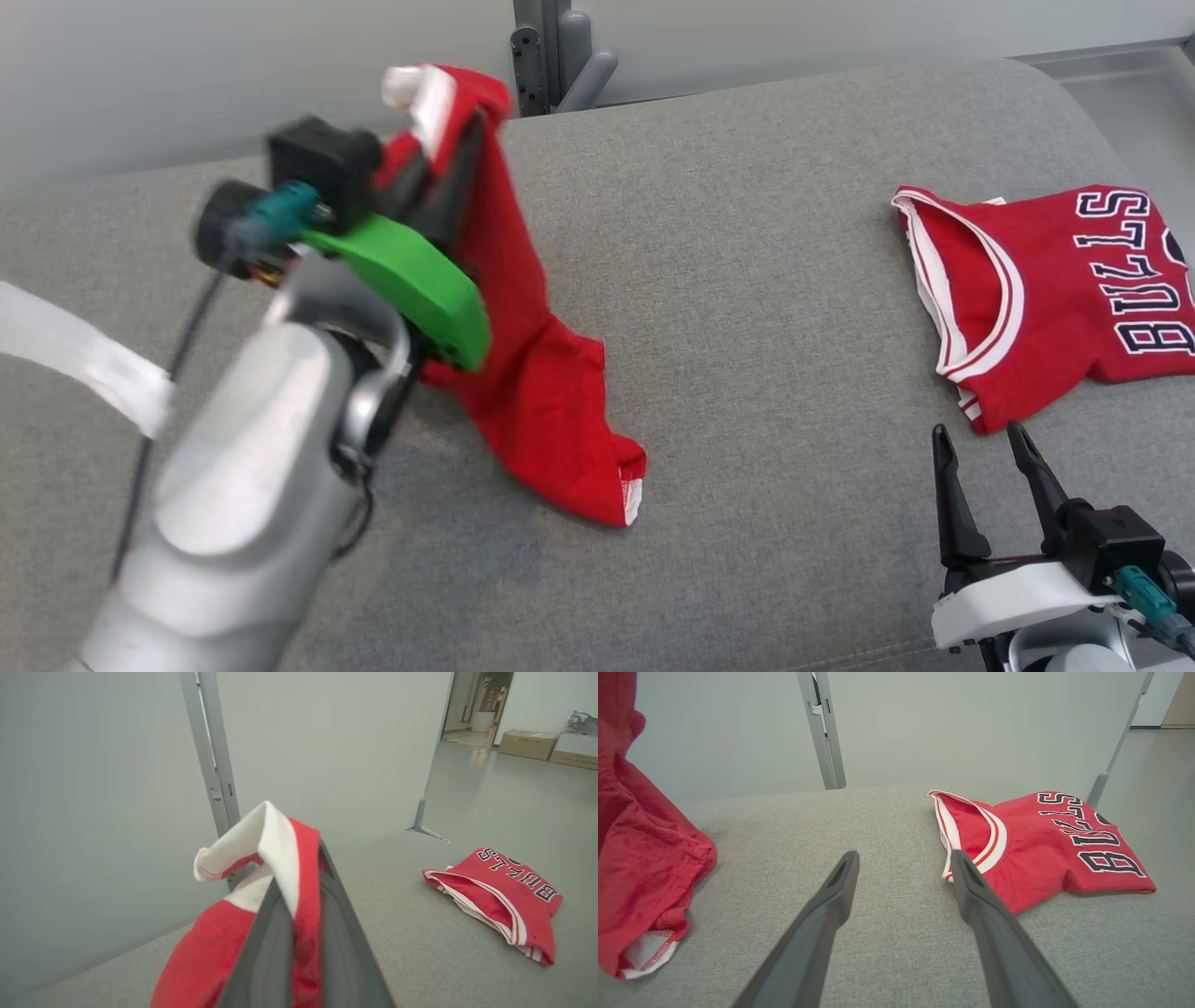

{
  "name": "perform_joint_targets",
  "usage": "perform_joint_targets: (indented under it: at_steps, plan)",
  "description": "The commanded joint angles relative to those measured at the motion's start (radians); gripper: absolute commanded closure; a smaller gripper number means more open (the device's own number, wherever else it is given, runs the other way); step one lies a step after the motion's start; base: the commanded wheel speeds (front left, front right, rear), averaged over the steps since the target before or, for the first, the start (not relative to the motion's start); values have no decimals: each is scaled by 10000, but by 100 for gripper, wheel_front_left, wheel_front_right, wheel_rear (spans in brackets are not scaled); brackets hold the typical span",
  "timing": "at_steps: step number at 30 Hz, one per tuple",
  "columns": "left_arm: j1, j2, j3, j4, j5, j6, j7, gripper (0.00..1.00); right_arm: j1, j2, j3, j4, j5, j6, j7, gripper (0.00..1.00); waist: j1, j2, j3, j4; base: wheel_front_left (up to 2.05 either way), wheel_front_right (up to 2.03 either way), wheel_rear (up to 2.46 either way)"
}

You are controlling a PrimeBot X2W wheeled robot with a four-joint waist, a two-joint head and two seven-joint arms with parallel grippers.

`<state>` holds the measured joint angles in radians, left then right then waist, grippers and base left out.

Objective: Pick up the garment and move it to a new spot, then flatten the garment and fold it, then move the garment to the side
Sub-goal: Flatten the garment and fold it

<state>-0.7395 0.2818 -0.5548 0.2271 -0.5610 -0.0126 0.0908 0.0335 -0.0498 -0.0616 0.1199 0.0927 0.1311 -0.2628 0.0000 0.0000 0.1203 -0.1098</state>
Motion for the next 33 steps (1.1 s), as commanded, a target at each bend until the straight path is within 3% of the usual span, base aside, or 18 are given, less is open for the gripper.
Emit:
perform_joint_targets:
  at_steps: [1, 6, 10, 18, 19, 20, 21, 25, 31, 33]
  plan:
    - [416, -109, -172, -55, 45, 44, 56, 100, 84, -13, -6, 1, 28, -7, -26, 0, 0, 0, 10, -16, 0, 0, 0]
    - [1742, -1161, -1344, -84, -1, 220, 122, 100, 38, -13, -24, 26, 102, -7, -26, 0, 0, 0, 135, -94, 0, 0, 0]
    - [2533, -1879, -2300, 734, -178, -89, -79, 100, -83, -13, -14, 79, 89, -7, -26, 0, 0, 0, 256, -179, 0, 0, 0]
    - [2757, -2301, -3785, 2137, -270, -408, -1361, 100, -218, -12, 123, 172, 97, -7, -26, 0, 0, 0, 465, -468, 0, 0, 0]
    - [2807, -2309, -3965, 2120, -489, -441, -1610, 84, -228, -12, 125, 199, 91, -7, -26, 0, 0, 0, 484, -510, 0, 0, 0]
    - [2871, -2298, -4145, 2193, -649, -482, -1757, 34, -240, -15, 121, 226, 96, -7, -26, 0, 0, 0, 497, -554, 0, 0, 0]
    - [2921, -2296, -4343, 2284, -877, -534, -1778, 0, -246, -15, 111, 255, 87, -7, -26, 0, 0, 0, 503, -588, 0, 0, 0]
    - [2736, -2300, -4958, 2683, -1497, -678, -1595, 0, -262, -12, 87, 316, 120, -7, -26, 0, 0, 0, 508, -672, 0, 0, 0]
    - [2370, -2290, -5073, 2521, -2197, -691, -1046, 0, -229, -13, 71, 390, 188, -7, -26, 0, 0, 0, 361, -773, 0, 0, 0]
    - [2085, -2045, -4968, 2161, -2301, -680, -631, 0, -215, -13, 82, 387, 216, -7, -26, 0, 0, 0, 308, -822, 0, 0, 0]
